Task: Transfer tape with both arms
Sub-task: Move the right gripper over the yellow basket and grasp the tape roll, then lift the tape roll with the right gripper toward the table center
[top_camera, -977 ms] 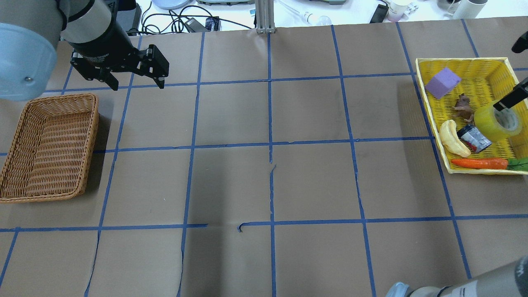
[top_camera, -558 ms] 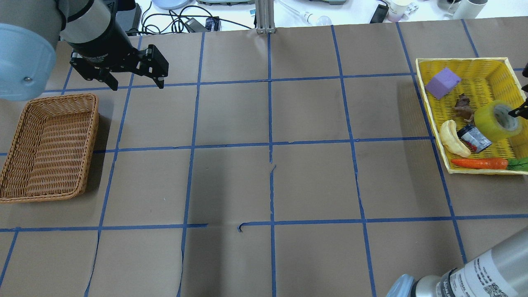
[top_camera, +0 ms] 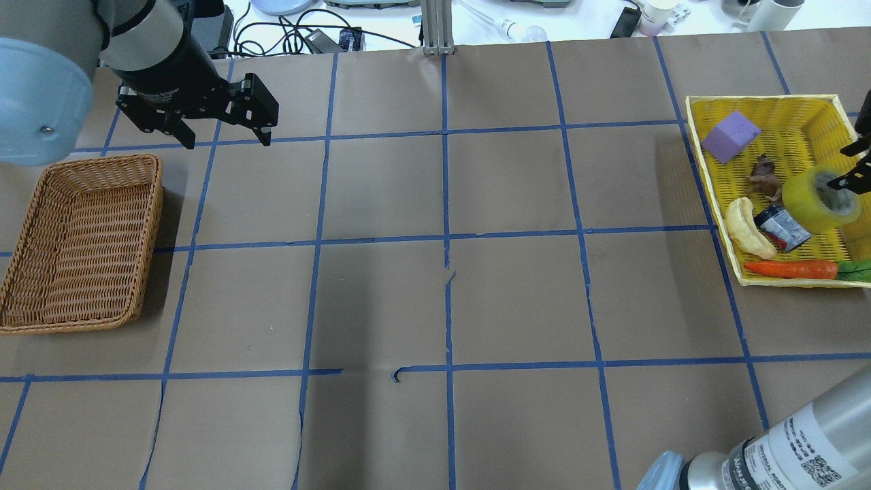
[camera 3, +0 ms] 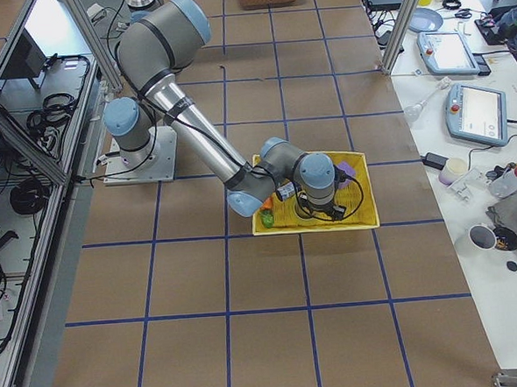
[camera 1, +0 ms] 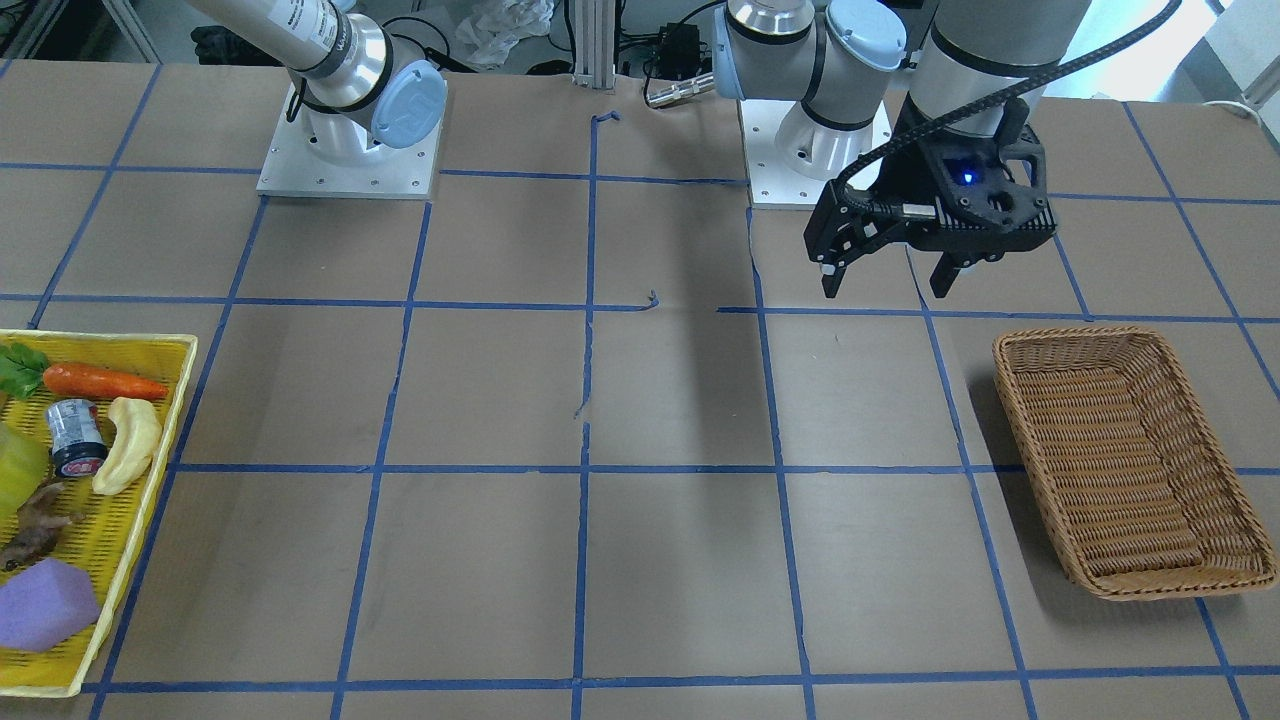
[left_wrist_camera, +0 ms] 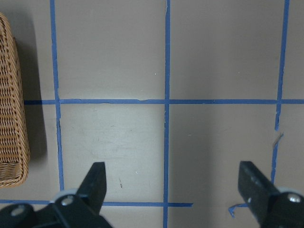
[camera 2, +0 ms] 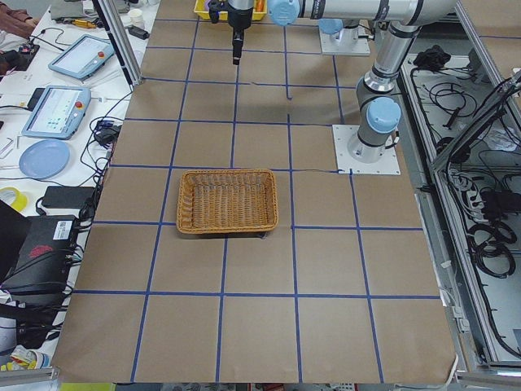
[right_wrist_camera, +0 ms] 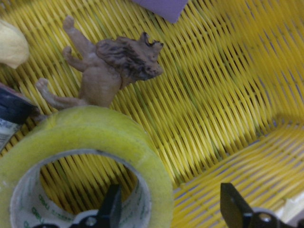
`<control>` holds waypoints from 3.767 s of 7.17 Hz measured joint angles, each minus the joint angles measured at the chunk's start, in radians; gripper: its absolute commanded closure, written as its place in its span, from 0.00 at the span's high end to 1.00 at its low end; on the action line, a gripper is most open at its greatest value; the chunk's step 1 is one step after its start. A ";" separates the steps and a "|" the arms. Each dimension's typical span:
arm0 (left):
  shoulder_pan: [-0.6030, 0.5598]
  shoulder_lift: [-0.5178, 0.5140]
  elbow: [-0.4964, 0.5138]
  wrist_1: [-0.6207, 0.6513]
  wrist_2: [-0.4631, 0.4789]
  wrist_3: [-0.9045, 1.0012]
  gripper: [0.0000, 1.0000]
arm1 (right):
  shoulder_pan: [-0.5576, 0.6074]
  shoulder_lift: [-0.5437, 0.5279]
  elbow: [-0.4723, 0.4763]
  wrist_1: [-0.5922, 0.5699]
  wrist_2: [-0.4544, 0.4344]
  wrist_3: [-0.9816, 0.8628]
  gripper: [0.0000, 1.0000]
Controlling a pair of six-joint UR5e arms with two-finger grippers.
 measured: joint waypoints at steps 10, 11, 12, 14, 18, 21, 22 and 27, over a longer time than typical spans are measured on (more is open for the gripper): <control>0.001 0.000 -0.005 0.000 0.002 0.000 1.00 | 0.178 -0.152 -0.051 0.051 -0.048 0.144 0.00; 0.003 0.000 -0.006 0.000 0.002 0.000 1.00 | 0.276 -0.129 -0.107 0.067 -0.109 0.262 0.00; 0.004 0.000 -0.006 0.000 0.002 0.000 1.00 | 0.380 -0.086 -0.175 0.099 -0.176 0.427 0.00; 0.006 0.000 -0.006 0.001 0.002 0.001 1.00 | 0.560 0.027 -0.319 0.160 -0.227 0.770 0.00; 0.009 0.000 -0.006 0.001 0.003 0.015 1.00 | 0.829 0.161 -0.411 0.181 -0.237 1.391 0.00; 0.010 0.000 -0.005 0.003 0.005 0.022 1.00 | 0.949 0.075 -0.353 0.424 -0.268 1.597 0.00; 0.012 0.000 -0.005 0.003 0.005 0.023 1.00 | 0.958 0.003 -0.263 0.459 -0.236 1.633 0.00; 0.021 0.000 -0.006 0.003 0.003 0.024 1.00 | 1.081 -0.120 0.084 0.238 -0.192 1.826 0.00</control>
